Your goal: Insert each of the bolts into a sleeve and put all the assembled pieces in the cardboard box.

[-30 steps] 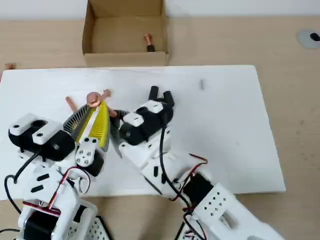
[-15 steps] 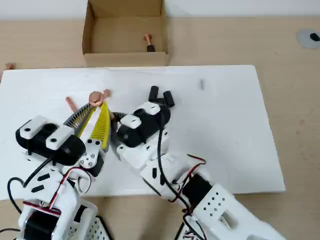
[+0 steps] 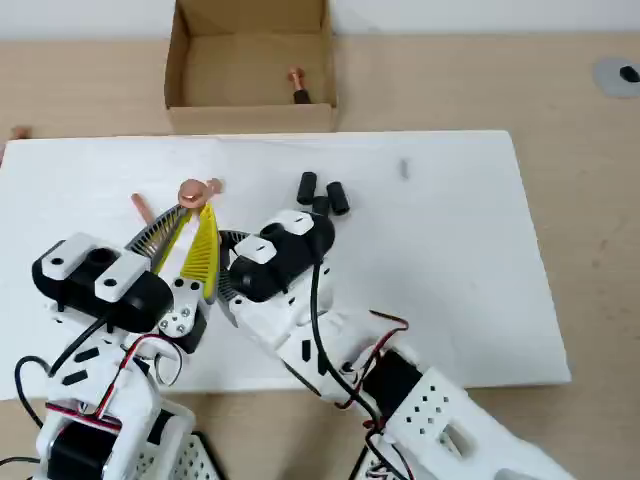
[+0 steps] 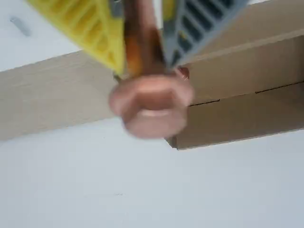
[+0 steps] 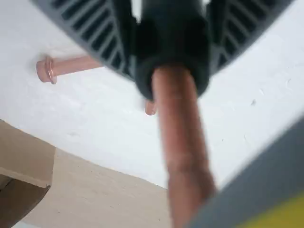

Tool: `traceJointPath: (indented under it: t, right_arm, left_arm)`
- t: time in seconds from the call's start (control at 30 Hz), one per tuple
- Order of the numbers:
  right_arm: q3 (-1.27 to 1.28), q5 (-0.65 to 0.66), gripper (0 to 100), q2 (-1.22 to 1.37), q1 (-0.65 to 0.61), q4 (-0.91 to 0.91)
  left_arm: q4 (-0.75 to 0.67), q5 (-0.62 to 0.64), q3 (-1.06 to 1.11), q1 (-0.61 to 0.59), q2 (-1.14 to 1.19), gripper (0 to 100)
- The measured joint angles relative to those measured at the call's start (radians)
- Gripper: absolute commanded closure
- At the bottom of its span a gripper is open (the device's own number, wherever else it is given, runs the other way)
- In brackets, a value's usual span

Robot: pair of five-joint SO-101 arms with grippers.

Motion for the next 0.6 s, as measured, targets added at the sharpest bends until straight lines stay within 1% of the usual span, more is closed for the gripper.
traceJointPath:
  t: [0.1,0.17,0.27,0.4,0.6]
  right_arm:
    - [0.0,0.0,98.8,0.0,0.0,0.0]
    - [0.0,0.0,98.8,0.0,0.0,0.0]
    - [0.0,0.0,98.8,-0.002,0.002,0.0]
    - [-0.002,0.0,98.8,-0.002,0.005,0.0]
    - [-0.002,-0.002,98.8,-0.002,0.006,0.0]
  left_arm:
    - [0.0,0.0,0.0,0.0,0.0,98]
    - [0.0,0.005,0.0,0.0,0.0,93]
    - [0.0,0.071,0.0,-0.003,0.0,88]
    - [0.0,0.16,0.0,-0.044,0.0,87]
    - [0.0,0.18,-0.028,-0.075,0.0,87]
